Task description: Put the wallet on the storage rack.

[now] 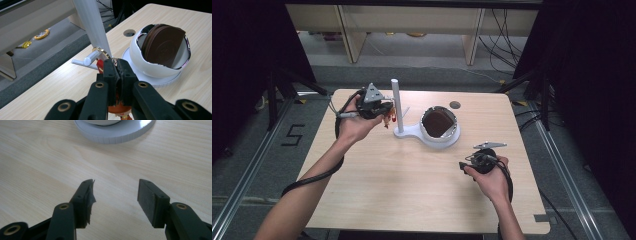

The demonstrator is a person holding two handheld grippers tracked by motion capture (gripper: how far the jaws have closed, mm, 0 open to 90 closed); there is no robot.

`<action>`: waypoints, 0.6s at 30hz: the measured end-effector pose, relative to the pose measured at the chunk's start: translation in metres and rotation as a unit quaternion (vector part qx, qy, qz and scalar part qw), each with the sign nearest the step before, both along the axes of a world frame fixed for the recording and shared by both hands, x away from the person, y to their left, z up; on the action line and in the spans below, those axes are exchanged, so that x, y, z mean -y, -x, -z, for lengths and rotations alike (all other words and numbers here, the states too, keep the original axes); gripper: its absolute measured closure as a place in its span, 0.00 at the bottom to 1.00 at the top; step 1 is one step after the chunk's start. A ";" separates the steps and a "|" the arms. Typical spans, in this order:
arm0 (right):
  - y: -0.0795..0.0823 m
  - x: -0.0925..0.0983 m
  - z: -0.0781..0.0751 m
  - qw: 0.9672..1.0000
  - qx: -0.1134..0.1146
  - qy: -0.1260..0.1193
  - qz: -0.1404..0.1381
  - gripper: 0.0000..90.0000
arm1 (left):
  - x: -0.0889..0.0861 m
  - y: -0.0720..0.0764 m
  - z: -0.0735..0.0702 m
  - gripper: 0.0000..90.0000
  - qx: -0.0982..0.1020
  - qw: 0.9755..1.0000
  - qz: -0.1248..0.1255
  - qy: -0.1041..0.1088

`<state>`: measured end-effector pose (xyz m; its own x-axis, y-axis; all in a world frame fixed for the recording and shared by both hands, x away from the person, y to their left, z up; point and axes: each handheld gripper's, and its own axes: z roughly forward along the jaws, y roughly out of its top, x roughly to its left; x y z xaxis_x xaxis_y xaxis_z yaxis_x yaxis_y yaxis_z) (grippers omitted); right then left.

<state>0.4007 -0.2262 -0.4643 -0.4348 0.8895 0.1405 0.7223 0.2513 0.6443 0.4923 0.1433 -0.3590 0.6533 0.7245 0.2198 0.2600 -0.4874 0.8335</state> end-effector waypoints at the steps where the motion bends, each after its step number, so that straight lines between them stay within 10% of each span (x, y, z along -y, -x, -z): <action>1: 0.001 -0.001 -0.001 1.000 -0.007 -0.001 0.006 0.53 | 0.000 0.000 0.000 0.95 -0.001 1.000 0.001 -0.001; 18: 0.004 0.003 0.002 1.000 0.005 0.000 0.014 0.51 | 0.004 -0.001 0.013 0.89 0.000 1.000 0.006 -0.006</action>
